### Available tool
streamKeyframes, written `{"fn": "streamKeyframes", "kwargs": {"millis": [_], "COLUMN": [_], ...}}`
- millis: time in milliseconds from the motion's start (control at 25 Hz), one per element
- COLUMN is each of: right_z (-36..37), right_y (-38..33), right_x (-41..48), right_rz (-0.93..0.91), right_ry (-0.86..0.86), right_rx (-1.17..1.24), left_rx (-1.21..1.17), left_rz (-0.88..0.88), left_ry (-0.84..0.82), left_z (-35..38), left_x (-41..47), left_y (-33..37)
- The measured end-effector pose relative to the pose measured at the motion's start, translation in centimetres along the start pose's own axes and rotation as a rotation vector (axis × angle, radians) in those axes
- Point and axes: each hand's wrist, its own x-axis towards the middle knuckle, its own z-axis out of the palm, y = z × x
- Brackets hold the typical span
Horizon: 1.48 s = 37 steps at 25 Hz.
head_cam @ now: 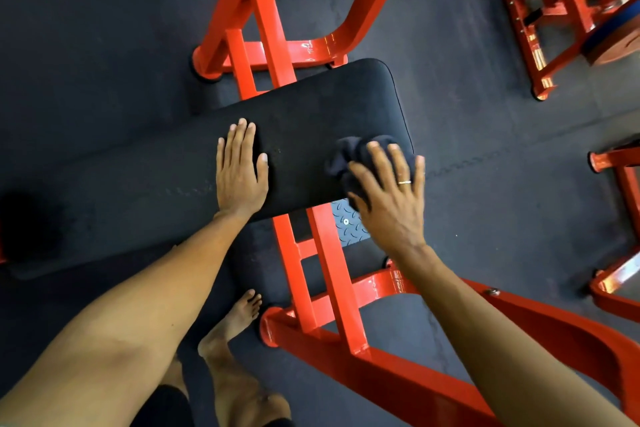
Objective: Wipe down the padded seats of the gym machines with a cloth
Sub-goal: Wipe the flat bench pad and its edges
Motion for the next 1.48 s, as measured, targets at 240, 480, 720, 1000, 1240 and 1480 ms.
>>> {"fn": "streamKeyframes", "kwargs": {"millis": [240,480,720,1000,1240,1480], "right_z": [1.5,3.1,1.6,2.5,2.5,3.8], "right_y": [-2.2,-1.5,1.4,-6.2,-7.4,-10.5], "right_x": [-1.2,-1.7,-0.7,2.1,3.9,10.2], "right_rz": [0.027,-0.280,-0.286,-0.375,-0.505,-0.387], "right_ry": [0.019,0.031,0.034,-0.127,-0.229,-0.232], "right_rx": [0.051,-0.030,-0.085,-0.030,-0.024,0.023], "left_rx": [0.004,-0.015,-0.015,-0.025,-0.033,-0.016], "left_rz": [-0.002,0.006,-0.003,-0.007,-0.009,-0.079], "left_ry": [0.009,0.000,-0.004,0.019,0.036,0.050], "left_z": [0.0,-0.1,-0.6,-0.6,-0.6,-0.3], "left_x": [0.0,0.3,-1.6,-1.6,-1.5,-1.8], "left_y": [0.2,0.1,-1.8,-1.6,-1.6,-1.7]}}
